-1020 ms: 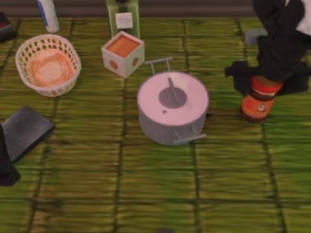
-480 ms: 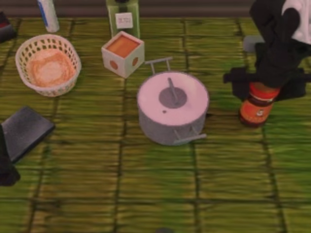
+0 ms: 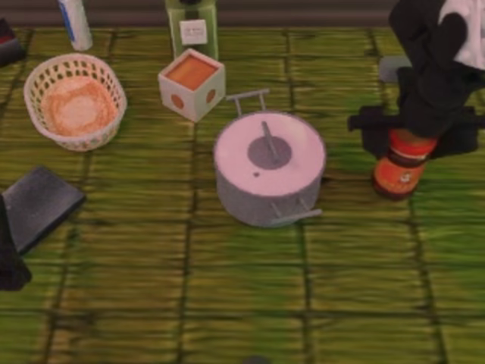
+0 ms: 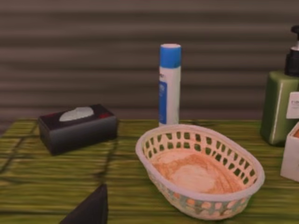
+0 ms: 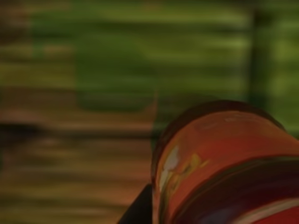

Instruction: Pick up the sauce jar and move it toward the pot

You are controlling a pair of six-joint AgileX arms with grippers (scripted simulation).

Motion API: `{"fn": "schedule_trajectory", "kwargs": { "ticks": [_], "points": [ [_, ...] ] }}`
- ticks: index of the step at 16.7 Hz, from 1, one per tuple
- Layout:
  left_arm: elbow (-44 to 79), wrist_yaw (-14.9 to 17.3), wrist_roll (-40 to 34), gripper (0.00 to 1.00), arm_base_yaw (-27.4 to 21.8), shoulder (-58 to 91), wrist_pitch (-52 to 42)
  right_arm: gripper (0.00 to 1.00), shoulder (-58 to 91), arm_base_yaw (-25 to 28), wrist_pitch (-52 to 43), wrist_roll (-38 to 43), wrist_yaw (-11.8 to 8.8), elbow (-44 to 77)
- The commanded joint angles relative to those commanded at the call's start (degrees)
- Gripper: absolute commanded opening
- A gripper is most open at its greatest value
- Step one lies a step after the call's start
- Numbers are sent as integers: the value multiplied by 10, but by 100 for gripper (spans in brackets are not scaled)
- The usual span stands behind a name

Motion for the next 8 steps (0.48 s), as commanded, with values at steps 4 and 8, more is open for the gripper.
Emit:
{"fn": "schedule_trajectory", "kwargs": {
  "ticks": [4,8],
  "points": [
    [0,0,0,100,0,0,0,100,0,0,0,0,0,0],
    [0,0,0,100,0,0,0,100,0,0,0,0,0,0]
  ]
}}
